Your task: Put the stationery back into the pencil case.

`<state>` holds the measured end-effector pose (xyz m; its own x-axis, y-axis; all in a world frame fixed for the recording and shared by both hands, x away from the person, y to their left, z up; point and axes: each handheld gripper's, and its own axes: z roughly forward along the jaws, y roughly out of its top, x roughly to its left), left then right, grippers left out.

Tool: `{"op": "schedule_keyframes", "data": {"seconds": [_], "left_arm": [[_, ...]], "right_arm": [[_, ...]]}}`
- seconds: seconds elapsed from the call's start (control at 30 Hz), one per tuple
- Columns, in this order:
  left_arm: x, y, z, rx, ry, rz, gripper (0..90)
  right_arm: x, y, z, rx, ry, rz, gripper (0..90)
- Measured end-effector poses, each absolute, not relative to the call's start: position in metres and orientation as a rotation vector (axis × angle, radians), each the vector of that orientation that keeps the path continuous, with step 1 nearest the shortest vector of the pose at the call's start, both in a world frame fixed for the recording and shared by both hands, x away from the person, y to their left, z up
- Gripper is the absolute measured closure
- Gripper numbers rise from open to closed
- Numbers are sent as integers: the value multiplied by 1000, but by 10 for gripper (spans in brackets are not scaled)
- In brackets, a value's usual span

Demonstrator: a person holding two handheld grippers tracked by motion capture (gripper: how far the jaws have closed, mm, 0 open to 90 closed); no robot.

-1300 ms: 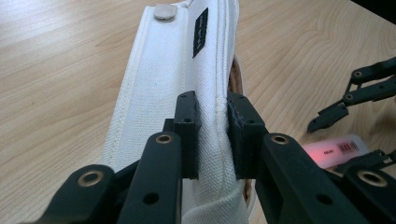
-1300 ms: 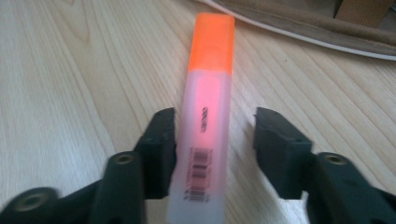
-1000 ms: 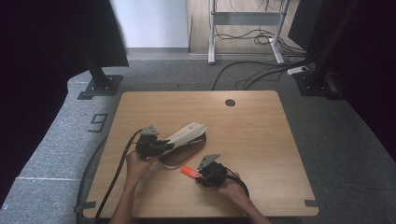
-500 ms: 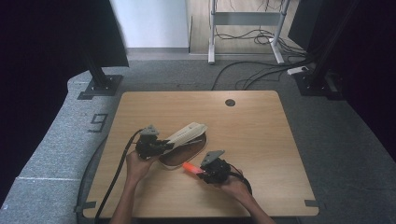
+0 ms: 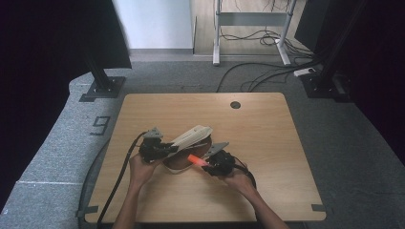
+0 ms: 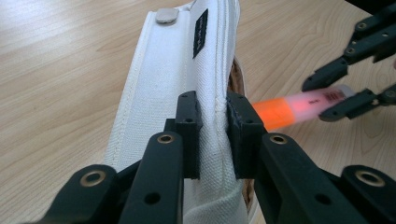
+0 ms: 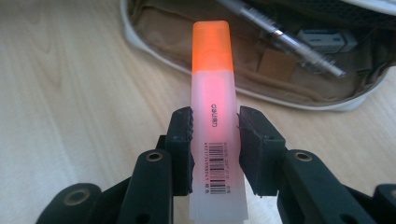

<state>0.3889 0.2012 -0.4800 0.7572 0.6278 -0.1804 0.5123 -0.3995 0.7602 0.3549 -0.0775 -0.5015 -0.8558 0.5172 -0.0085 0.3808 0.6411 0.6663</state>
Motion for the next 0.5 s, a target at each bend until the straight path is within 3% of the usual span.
{"op": "schedule_keyframes", "data": {"seconds": [0.5], "left_arm": [[388,201,-479,2080,851,167,765]], "right_arm": [[386,-61,-500,759,2650,962,651]]}}
